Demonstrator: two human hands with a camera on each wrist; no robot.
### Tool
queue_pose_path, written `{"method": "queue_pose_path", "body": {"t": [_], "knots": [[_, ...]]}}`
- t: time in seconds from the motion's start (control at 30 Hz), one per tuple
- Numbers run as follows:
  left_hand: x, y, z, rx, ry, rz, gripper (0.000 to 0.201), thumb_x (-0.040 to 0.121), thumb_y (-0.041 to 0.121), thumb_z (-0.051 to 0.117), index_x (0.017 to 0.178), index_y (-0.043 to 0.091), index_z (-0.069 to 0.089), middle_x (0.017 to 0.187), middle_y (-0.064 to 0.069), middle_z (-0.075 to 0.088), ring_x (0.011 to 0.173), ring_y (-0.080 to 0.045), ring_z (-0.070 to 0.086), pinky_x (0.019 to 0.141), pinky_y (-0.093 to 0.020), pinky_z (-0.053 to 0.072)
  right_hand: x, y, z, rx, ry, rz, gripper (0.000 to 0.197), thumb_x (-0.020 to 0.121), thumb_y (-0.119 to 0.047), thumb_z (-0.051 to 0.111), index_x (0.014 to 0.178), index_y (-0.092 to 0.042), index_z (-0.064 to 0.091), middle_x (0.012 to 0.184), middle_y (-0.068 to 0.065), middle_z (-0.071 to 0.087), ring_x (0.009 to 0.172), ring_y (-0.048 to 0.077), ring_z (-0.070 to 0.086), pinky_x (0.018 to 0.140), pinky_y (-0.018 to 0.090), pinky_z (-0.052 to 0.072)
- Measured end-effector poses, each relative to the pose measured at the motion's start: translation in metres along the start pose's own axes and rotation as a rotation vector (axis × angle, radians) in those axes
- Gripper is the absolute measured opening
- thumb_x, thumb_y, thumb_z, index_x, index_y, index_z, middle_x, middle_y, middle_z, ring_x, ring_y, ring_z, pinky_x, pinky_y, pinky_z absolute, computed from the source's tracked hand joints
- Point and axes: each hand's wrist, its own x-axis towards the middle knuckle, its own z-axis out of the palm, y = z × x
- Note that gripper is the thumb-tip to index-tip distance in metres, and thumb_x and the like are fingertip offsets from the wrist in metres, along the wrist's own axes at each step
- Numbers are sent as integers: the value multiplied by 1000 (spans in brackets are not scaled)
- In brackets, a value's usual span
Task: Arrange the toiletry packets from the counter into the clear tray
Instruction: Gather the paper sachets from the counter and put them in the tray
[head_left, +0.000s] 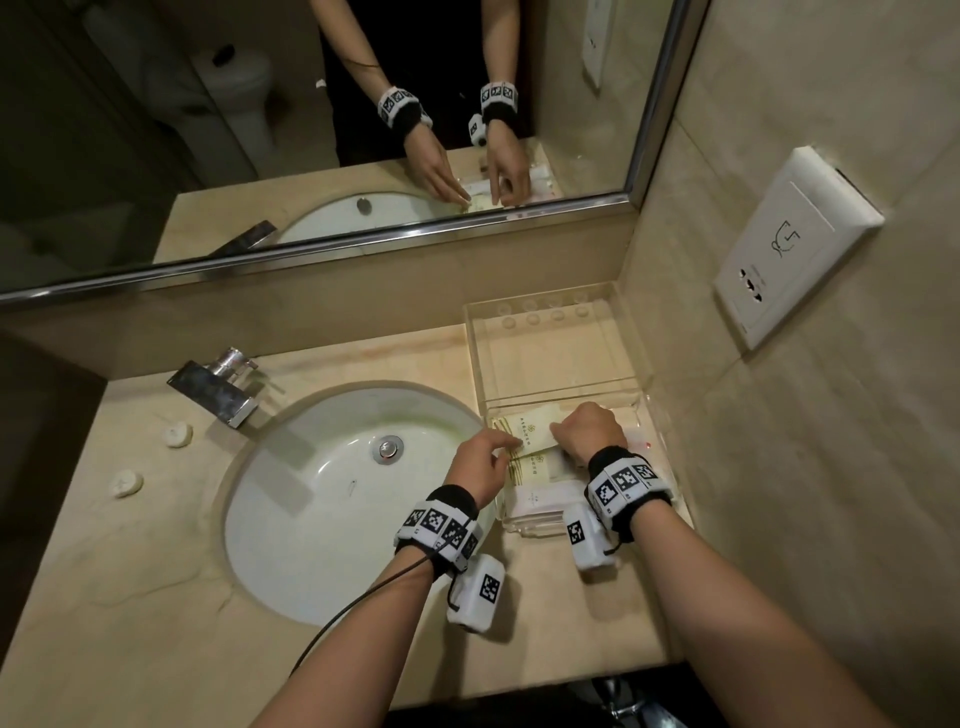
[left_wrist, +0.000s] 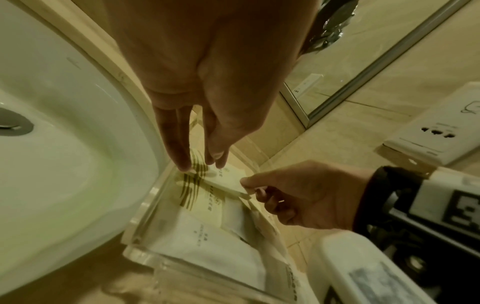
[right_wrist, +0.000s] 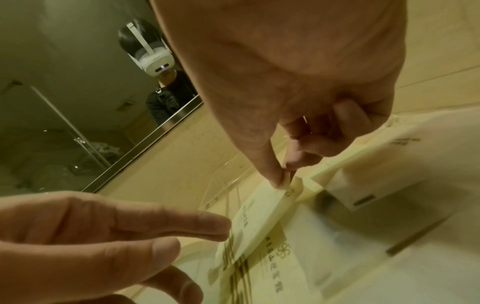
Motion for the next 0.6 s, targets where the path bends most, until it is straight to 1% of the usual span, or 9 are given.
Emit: {"method": "queue_pose_path", "body": {"t": [0.13, 0.27, 0.33, 0.37, 0.4, 0.43, 0.47, 0.5, 0.6], "knots": [[-1, -1, 2, 50, -27, 28, 31, 93, 5, 49, 116, 11, 68, 129, -5, 61, 118, -20, 56, 103, -26, 41, 0, 0, 0, -39, 14, 49, 20, 85, -25, 58, 88, -7, 64, 99, 12, 70, 92, 33, 65, 76, 32, 50], [0, -2, 4, 113, -57, 54, 33, 94, 7, 49, 122, 12, 65, 136, -3, 55, 122, -21, 54, 106, -29, 39, -1, 0, 3, -41, 31, 51, 20, 86, -28, 58, 88, -8, 59, 103, 12, 68, 94, 33, 64, 74, 32, 48], [1, -4, 6, 150, -86, 44, 34, 94, 9, 49, 126, 12, 62, 140, -3, 51, 124, -22, 52, 108, -31, 38, -2, 1, 5, -66, 42, 35, 24, 88, -32, 59, 88, -8, 58, 105, 11, 68, 96, 33, 64, 74, 32, 46], [2, -5, 7, 164, -96, 32, 35, 94, 10, 49, 127, 13, 61, 142, -3, 49, 125, -23, 51, 109, -33, 38, -3, 2, 6, -74, 54, 26, 29, 88, -34, 60, 93, -5, 60, 108, 11, 68, 99, 32, 63, 76, 33, 48], [3, -6, 9, 177, -101, 22, 35, 94, 11, 50, 128, 14, 61, 143, -3, 48, 127, -24, 49, 109, -35, 37, -2, 3, 7, -75, 73, 14, 35, 87, -36, 62, 102, -4, 61, 114, 11, 67, 103, 32, 63, 81, 34, 49], [4, -6, 9, 190, -101, 11, 35, 94, 12, 50, 128, 14, 60, 144, -2, 47, 128, -25, 47, 110, -37, 37, -2, 5, 8, -74, 94, -5, 42, 87, -38, 64, 112, -5, 59, 119, 12, 64, 108, 32, 61, 86, 36, 50], [4, -7, 10, 202, -100, 2, 36, 94, 13, 50, 129, 15, 59, 144, -2, 47, 129, -26, 46, 111, -37, 35, -1, 6, 8, -77, 112, -31, 46, 86, -39, 66, 117, -6, 57, 123, 12, 61, 112, 32, 60, 89, 38, 49], [4, -7, 10, 214, -100, -5, 36, 94, 14, 50, 129, 15, 59, 145, -2, 46, 130, -26, 45, 112, -37, 34, -2, 6, 8, -82, 122, -56, 44, 87, -38, 66, 117, -7, 58, 123, 12, 60, 112, 32, 59, 89, 38, 49], [2, -7, 10, 235, -103, -19, 37, 95, 15, 49, 131, 15, 57, 146, -2, 44, 130, -28, 44, 113, -35, 31, -3, 6, 9, -93, 128, -103, 26, 90, -30, 63, 103, -8, 67, 111, 11, 68, 103, 30, 63, 84, 34, 50]]}}
